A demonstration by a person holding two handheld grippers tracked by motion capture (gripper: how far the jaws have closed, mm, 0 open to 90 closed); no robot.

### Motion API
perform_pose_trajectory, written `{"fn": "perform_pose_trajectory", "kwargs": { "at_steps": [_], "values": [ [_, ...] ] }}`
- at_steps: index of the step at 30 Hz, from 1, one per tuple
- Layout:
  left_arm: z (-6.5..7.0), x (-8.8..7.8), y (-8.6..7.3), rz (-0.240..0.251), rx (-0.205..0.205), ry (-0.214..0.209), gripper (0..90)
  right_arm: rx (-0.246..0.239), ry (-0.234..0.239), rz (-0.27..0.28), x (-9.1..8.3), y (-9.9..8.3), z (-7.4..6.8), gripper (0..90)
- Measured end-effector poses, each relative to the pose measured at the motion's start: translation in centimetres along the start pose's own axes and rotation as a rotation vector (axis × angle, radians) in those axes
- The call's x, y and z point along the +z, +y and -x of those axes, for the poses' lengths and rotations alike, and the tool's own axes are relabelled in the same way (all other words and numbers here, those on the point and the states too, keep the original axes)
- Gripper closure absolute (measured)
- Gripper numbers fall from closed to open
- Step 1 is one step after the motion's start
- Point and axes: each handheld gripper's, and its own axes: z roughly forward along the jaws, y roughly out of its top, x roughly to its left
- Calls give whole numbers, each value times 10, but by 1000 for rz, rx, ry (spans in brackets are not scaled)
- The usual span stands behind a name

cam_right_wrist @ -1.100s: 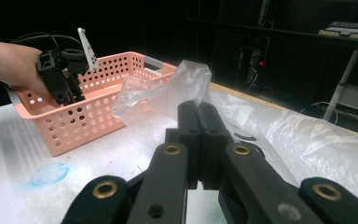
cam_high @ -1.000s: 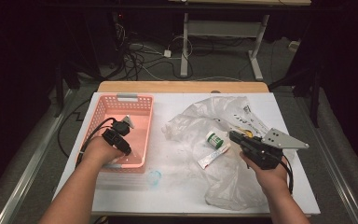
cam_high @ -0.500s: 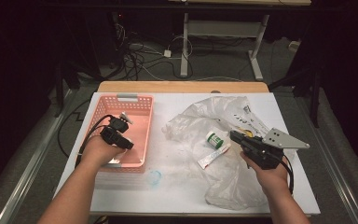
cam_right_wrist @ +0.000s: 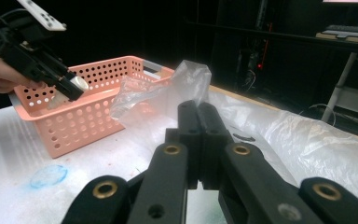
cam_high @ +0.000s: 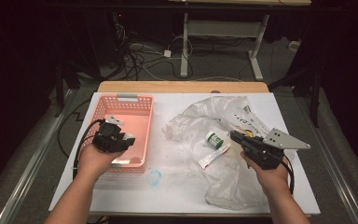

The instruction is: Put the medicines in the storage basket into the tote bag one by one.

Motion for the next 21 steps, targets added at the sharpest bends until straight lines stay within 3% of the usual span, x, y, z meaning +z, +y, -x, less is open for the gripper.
{"fn": "perform_pose_trajectory", "kwargs": {
  "at_steps": [13,21],
  "values": [
    [22,-12,-20,240,10,-25,580,-3,1,-6,2,-2,-1,900],
    [40,-17,-11,290,60,-54,581,-8,3,-6,3,-2,-2,900]
  ]
}}
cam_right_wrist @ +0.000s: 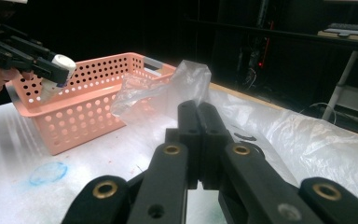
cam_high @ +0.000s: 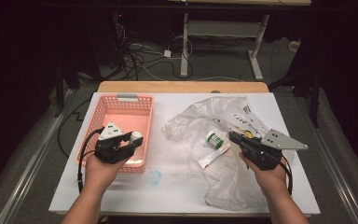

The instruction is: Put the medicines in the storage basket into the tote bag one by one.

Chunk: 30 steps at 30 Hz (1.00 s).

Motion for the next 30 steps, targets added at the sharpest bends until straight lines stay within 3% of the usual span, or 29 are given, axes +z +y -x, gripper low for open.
{"fn": "perform_pose_trajectory", "kwargs": {
  "at_steps": [6,13,21,30],
  "values": [
    [17,1,11,40,27,-34,581,0,-2,6,-1,1,0,900],
    [40,10,22,53,67,-91,581,-6,-1,13,-1,2,-1,900],
    [68,35,28,35,106,-151,581,-2,-1,14,-2,2,-1,900],
    [90,60,26,16,120,-204,580,0,-2,18,-4,2,0,900]
  ]
}}
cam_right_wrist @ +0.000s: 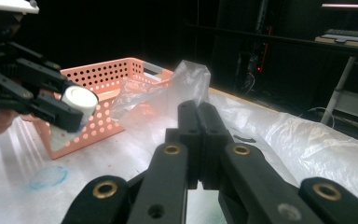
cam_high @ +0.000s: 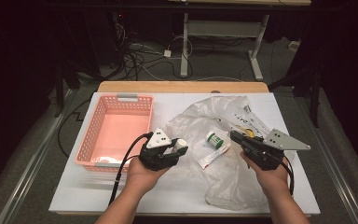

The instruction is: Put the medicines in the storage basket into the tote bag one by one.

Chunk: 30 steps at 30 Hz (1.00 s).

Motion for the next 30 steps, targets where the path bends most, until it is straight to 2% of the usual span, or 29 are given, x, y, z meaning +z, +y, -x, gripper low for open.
{"fn": "perform_pose_trajectory", "kwargs": {
  "at_steps": [14,26,30],
  "values": [
    [11,40,-3,-56,-8,-53,580,-1,0,-1,0,0,0,900],
    [21,79,6,-55,-4,-79,580,-3,3,1,0,0,-1,900],
    [25,93,9,-62,8,-86,579,-4,3,3,0,0,-1,900]
  ]
}}
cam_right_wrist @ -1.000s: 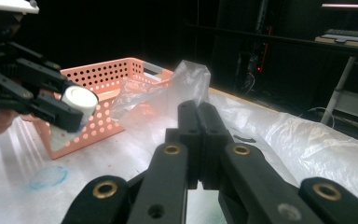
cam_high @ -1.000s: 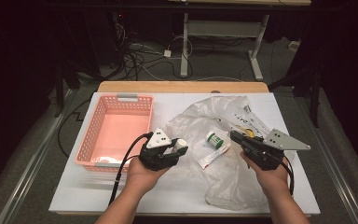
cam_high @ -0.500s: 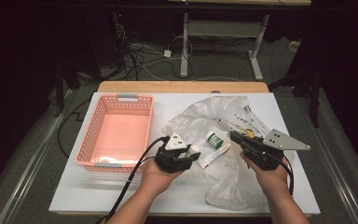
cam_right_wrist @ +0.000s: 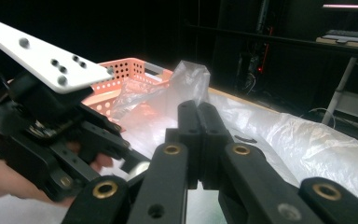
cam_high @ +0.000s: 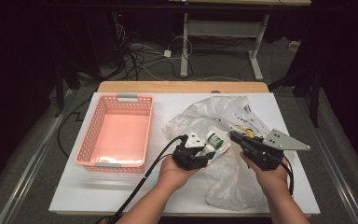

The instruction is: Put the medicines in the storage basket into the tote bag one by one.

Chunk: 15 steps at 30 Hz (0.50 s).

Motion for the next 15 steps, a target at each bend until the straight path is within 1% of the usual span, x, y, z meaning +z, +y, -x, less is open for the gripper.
{"fn": "perform_pose_trajectory", "kwargs": {
  "at_steps": [6,9,12,15],
  "values": [
    [4,23,8,-14,18,-11,579,2,-4,2,-1,0,1,900],
    [6,34,11,-22,21,-19,578,3,-5,5,-2,1,1,900],
    [8,42,13,-20,13,-33,578,1,-5,11,-3,1,2,900],
    [9,49,15,-19,10,-36,576,4,-6,8,-3,1,2,900]
  ]
}}
